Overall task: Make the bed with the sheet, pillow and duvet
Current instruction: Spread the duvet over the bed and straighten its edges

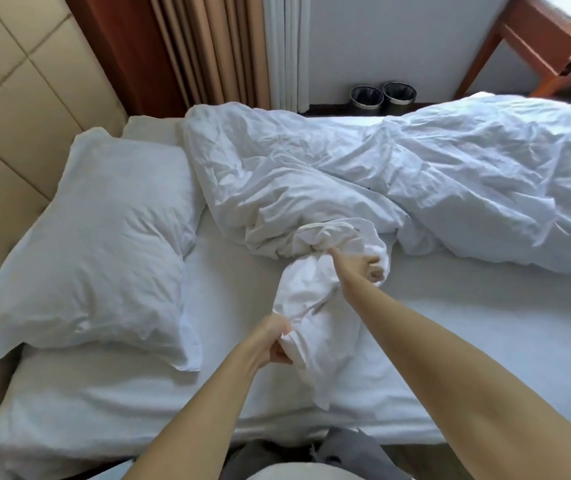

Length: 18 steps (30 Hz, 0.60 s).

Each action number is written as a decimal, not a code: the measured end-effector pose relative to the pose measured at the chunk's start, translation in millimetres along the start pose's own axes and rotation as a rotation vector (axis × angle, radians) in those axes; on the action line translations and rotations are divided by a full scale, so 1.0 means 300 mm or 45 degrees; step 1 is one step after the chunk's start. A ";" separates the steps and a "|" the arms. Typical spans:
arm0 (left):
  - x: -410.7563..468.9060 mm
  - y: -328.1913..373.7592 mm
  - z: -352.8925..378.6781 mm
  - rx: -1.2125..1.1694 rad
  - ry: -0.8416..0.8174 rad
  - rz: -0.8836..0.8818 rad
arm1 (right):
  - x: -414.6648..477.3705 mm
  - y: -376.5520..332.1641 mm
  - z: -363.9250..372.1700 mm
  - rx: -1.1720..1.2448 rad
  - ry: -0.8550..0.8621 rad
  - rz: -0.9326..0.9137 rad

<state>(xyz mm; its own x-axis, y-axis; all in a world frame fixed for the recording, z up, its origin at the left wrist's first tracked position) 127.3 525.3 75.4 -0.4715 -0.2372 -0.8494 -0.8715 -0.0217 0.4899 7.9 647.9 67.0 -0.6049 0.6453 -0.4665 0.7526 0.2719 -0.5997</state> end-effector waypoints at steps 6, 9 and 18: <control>0.010 0.029 0.021 0.328 -0.017 0.113 | 0.043 0.094 -0.012 0.073 -0.254 0.102; 0.004 0.020 0.028 0.448 -0.122 0.125 | 0.079 0.074 -0.024 -0.062 -0.158 -0.187; 0.123 0.026 -0.064 0.245 0.150 0.127 | -0.071 0.277 0.044 -0.919 -0.802 -1.422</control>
<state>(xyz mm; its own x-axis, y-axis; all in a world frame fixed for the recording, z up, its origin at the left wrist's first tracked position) 105.7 497.7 51.7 -0.5471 -0.3406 -0.7646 -0.8365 0.1899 0.5140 79.9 647.3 18.6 -0.8153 -0.4935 -0.3029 -0.3213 0.8208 -0.4722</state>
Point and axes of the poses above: each hand's wrist, its own x-axis towards the middle knuckle, its own z-axis out of the palm, y = z × x, the point moved 1 cm from there along x, towards the middle knuckle, and after that the axes turned 14 degrees about y, right-handed, at the moved point
